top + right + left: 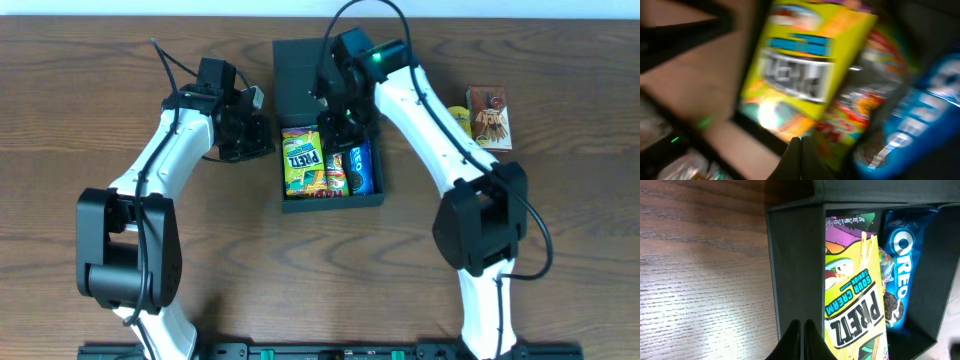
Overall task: Pack container
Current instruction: 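Push the Pretz box down into the box with the right gripper, then withdraw the right gripper toward the brown chocolate stick box, then grasp the brown chocolate stick box with the right gripper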
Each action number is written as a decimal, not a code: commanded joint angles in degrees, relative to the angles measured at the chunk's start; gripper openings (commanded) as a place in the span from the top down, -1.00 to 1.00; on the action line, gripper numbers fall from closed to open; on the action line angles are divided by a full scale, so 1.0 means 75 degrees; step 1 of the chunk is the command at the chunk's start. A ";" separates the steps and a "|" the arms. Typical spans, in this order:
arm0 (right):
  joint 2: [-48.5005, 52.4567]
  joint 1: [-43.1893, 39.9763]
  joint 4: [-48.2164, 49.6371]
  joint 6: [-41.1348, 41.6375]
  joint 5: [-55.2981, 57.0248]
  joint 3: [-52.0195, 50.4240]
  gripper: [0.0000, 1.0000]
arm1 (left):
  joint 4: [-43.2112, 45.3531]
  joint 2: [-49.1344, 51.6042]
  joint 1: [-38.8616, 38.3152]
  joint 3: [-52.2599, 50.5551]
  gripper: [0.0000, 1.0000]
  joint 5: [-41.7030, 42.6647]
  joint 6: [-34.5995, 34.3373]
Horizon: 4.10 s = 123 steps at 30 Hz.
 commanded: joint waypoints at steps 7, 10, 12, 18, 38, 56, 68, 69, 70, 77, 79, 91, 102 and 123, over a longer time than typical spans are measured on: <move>0.0012 0.0082 0.0294 -0.1326 -0.1958 -0.0318 0.97 | 0.0003 -0.0085 0.0131 -0.0067 0.88 -0.0020 -0.0050; 0.0012 0.0087 0.0493 -0.1329 -0.2017 -0.0629 0.97 | 0.0000 -0.0085 0.0210 -0.0067 0.88 -0.0003 -0.0047; 0.0012 0.0128 0.0635 -0.1349 -0.2020 -0.0845 0.97 | 0.0009 -0.0085 0.0259 -0.0067 0.89 0.0000 -0.0047; 0.0012 0.0373 0.1338 -0.1341 -0.2017 -0.1547 0.97 | 0.0023 -0.0085 0.0338 -0.0067 0.88 0.0003 -0.0050; 0.0012 0.0565 0.3212 -0.0807 -0.1804 -0.2742 0.98 | -0.0009 -0.0085 0.0335 -0.0067 0.89 0.0006 -0.0050; -0.0487 -0.0408 0.2361 -0.1163 -0.2463 -0.1075 0.97 | 0.0032 -0.0085 0.0335 -0.0067 0.89 -0.0006 -0.0047; -0.1180 -0.2183 0.3110 -0.0997 0.0169 -0.0664 0.92 | 0.0058 -0.0085 0.0335 -0.0067 0.89 -0.0029 -0.0055; -0.1180 -0.2288 0.3112 -0.0997 0.0172 -0.0664 0.97 | 0.0058 -0.0085 0.0335 -0.0067 0.88 -0.0029 -0.0055; -0.1180 -0.2381 0.3124 -0.1000 0.0175 -0.0664 0.97 | 0.0058 -0.0085 0.0335 -0.0067 0.88 -0.0029 -0.0055; -0.1137 -0.2661 0.3841 -0.1064 0.2672 -0.0673 0.97 | 0.0140 -0.0085 0.0335 -0.0067 0.88 -0.0029 -0.0061; -0.1049 -0.2699 0.3981 -0.1061 0.3401 -0.0673 0.97 | 0.0189 -0.0085 0.0335 -0.0067 0.88 -0.0029 -0.0064; -0.0495 -0.4138 0.3780 -0.0227 0.3529 -0.0673 0.97 | 0.0262 -0.0085 0.0335 -0.0067 0.88 -0.0032 -0.0318; 0.0140 -0.4666 0.3276 -0.1346 0.3156 -0.0673 -0.99 | 0.0370 -0.0085 0.0335 -0.0067 0.88 -0.0029 -0.0315; 0.1075 -0.4893 0.3885 -0.1606 0.3077 -0.0673 -0.99 | 0.0367 -0.0085 0.0335 -0.0067 0.88 -0.0026 -0.0312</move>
